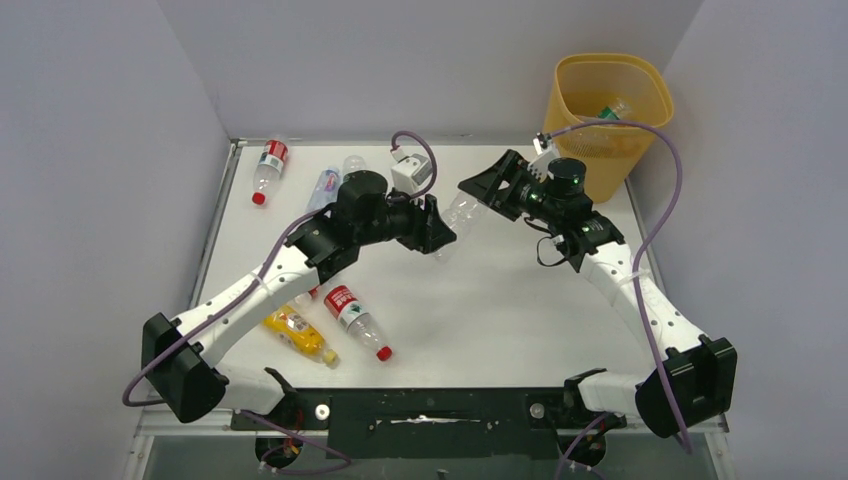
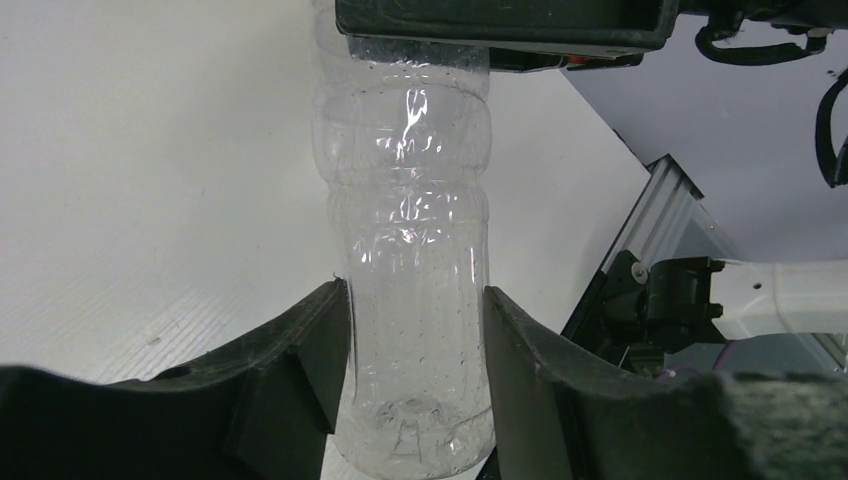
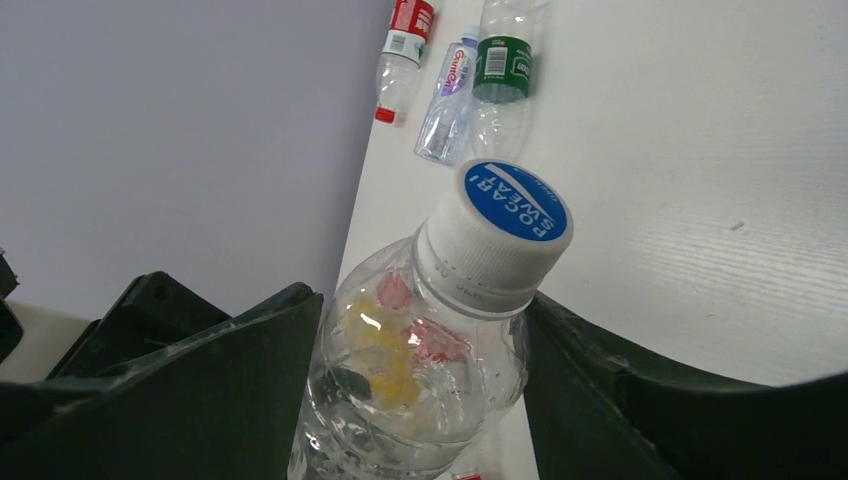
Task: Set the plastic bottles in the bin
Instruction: Place the plastic bottle in the trash bin.
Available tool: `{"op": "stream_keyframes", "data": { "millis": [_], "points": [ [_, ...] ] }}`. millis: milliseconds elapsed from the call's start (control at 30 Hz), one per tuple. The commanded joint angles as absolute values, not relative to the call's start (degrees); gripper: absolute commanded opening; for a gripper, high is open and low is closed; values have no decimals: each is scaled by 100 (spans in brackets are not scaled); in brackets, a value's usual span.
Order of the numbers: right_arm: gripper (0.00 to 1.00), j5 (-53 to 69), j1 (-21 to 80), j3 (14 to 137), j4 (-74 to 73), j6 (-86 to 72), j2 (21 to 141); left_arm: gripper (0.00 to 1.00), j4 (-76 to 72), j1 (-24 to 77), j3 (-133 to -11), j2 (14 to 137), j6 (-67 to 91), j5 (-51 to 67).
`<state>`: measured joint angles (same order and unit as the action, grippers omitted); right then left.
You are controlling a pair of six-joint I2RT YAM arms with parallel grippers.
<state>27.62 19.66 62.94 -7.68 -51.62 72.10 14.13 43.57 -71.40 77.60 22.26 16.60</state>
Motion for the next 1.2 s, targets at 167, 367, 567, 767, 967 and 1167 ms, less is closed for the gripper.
{"op": "stream_keyframes", "data": {
  "millis": [167,367,567,767,967,1167],
  "points": [
    [49,2857,2024,6421,-466,-5048,7263,66,1393,4377,-7545,7883,2128,1190],
    [48,2751,1983,6744,-733,-4806,7420,83,1880,4377,-7965,7819,2149,1024],
    [48,2805,1478,7422,-1203,-4419,7659,84,2724,4368,-8665,7536,2178,739],
    [48,2584,559,8902,-2078,-3665,8125,84,3356,4295,-8814,7192,2320,433],
    [49,1440,242,11215,-3187,-2630,8947,85,3506,4239,-8223,6833,2497,366],
    [49,1141,-456,12110,-2941,-2501,9223,85,3615,4219,-7793,6603,2588,363]
  ]
}}
